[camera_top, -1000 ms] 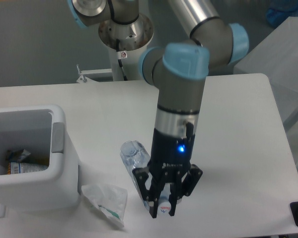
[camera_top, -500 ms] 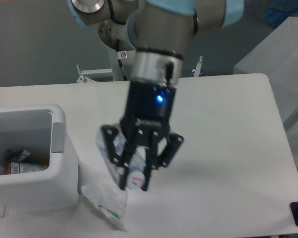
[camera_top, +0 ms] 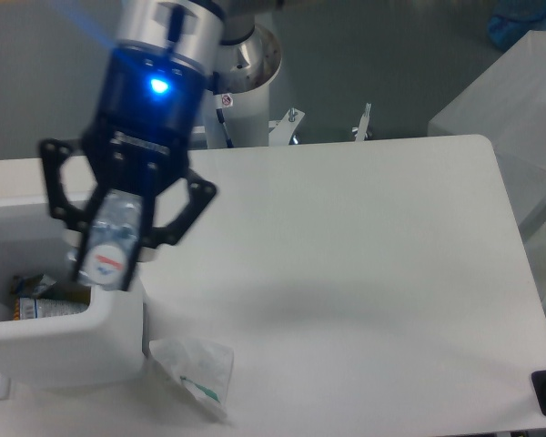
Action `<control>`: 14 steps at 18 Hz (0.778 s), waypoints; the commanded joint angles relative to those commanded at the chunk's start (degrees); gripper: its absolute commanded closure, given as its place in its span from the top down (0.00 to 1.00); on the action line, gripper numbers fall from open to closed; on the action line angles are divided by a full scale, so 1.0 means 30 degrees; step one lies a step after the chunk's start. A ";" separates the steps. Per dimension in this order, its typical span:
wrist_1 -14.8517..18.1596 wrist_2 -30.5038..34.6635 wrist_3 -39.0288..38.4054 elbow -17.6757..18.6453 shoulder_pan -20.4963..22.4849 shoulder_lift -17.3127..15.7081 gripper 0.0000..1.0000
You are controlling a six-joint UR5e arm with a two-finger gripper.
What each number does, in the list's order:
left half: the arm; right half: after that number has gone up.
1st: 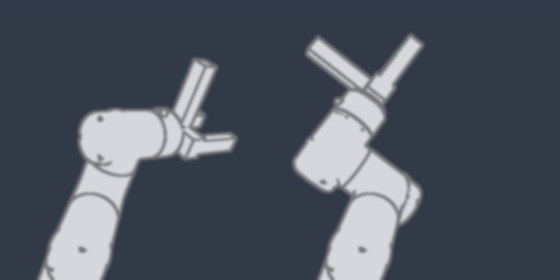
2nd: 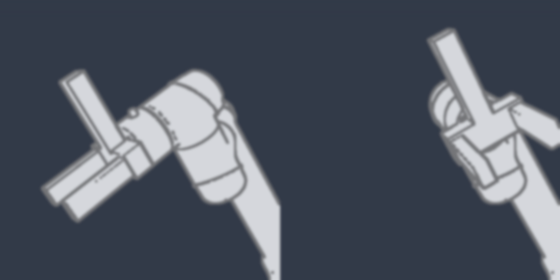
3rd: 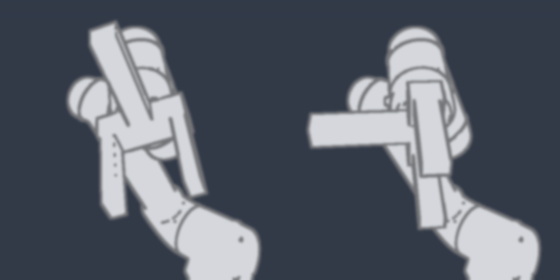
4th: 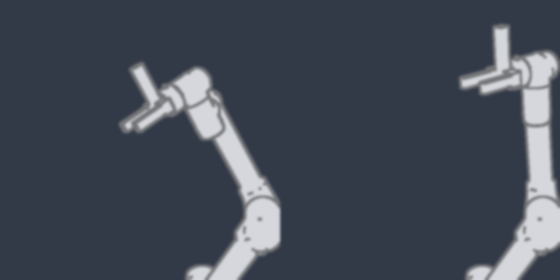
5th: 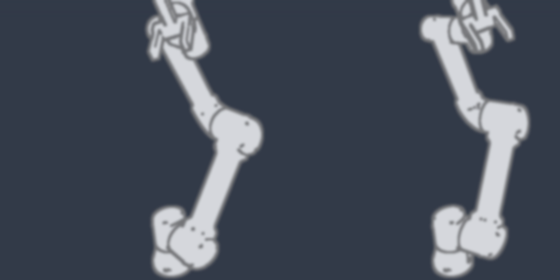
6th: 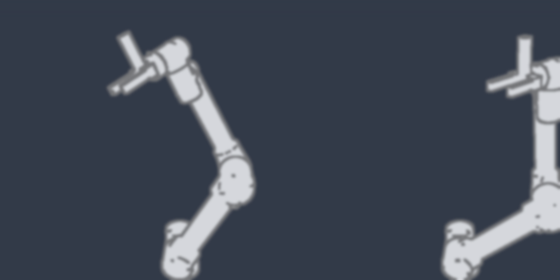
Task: Place the trash in the trash can
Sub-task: 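Lower the bottle into the bin and open the gripper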
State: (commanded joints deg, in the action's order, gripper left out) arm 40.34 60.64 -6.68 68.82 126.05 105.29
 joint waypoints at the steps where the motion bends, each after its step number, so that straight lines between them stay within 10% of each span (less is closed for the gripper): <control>1: 0.0000 0.0000 -0.0001 0.0088 -0.0468 0.0000 0.38; 14: 0.0000 0.0117 0.0408 0.0323 -0.2113 0.1377 0.39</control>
State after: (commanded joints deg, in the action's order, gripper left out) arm 40.34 61.00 -5.45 69.79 119.71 109.42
